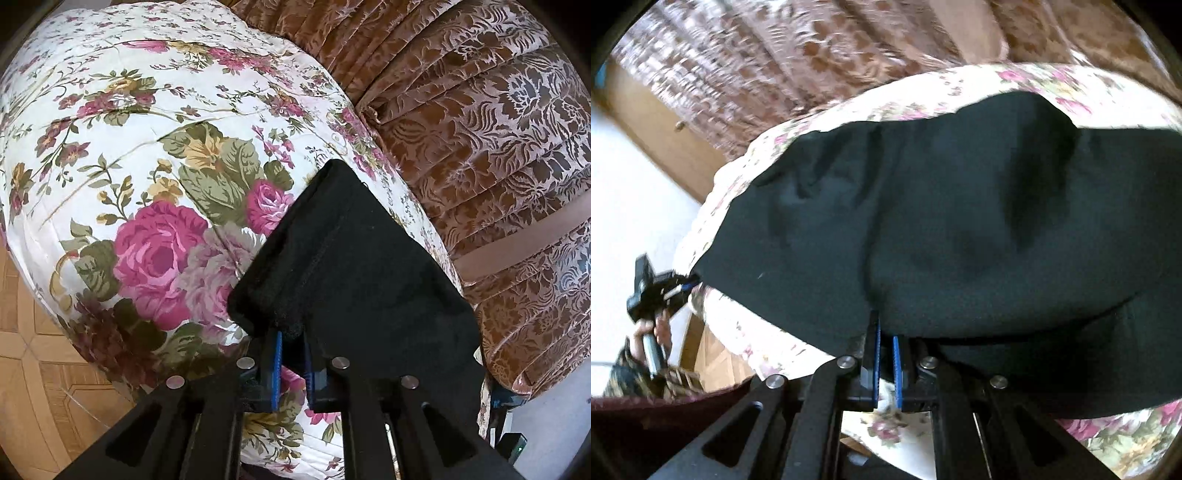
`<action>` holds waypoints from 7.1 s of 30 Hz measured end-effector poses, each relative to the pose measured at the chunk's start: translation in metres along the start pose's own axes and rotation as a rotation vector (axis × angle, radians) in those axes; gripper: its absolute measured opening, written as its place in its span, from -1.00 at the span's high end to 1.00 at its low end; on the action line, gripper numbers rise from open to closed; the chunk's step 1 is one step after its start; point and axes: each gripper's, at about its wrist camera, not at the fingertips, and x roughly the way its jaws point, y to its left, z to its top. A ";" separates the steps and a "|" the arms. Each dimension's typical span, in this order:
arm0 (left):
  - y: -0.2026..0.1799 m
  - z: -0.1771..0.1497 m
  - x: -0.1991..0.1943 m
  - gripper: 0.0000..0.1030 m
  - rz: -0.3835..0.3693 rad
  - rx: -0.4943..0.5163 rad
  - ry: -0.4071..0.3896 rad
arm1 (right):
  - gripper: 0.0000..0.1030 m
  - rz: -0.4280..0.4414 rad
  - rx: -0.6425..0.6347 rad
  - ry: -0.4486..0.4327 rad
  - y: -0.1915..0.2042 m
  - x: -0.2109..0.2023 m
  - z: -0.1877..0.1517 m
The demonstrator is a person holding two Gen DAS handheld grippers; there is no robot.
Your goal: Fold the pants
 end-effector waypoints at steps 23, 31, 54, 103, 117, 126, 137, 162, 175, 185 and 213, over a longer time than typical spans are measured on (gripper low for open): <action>-0.154 -0.033 -0.008 0.62 -0.018 0.478 -0.026 | 0.20 0.020 0.226 -0.184 -0.069 -0.077 -0.003; -0.242 -0.127 0.057 0.62 -0.159 0.817 0.267 | 0.00 -0.206 0.654 -0.428 -0.230 -0.153 0.013; -0.275 -0.152 0.079 0.59 -0.221 0.872 0.369 | 0.88 -0.389 0.562 -0.497 -0.234 -0.212 0.071; -0.274 -0.184 0.086 0.58 -0.290 0.885 0.488 | 0.86 -0.234 0.789 -0.402 -0.251 -0.192 -0.074; -0.254 -0.176 0.073 0.58 -0.315 0.811 0.454 | 0.53 0.272 0.619 -0.310 -0.140 -0.152 -0.078; -0.246 -0.168 0.067 0.54 -0.320 0.770 0.419 | 0.53 0.354 0.683 -0.217 -0.128 -0.100 -0.080; -0.245 -0.169 0.063 0.54 -0.314 0.772 0.409 | 0.87 0.298 0.633 -0.220 -0.112 -0.092 -0.064; -0.256 -0.175 0.079 0.54 -0.268 0.789 0.419 | 0.16 -0.212 1.017 -0.568 -0.284 -0.231 -0.100; -0.252 -0.144 0.068 0.54 -0.190 0.738 0.273 | 0.19 -0.440 0.935 -0.489 -0.297 -0.219 -0.075; -0.240 -0.101 0.077 0.54 -0.087 0.722 0.157 | 0.02 -0.224 0.473 -0.413 -0.197 -0.199 -0.002; -0.210 -0.069 0.108 0.54 -0.123 0.651 0.190 | 0.90 0.294 -0.164 0.186 0.079 0.163 0.214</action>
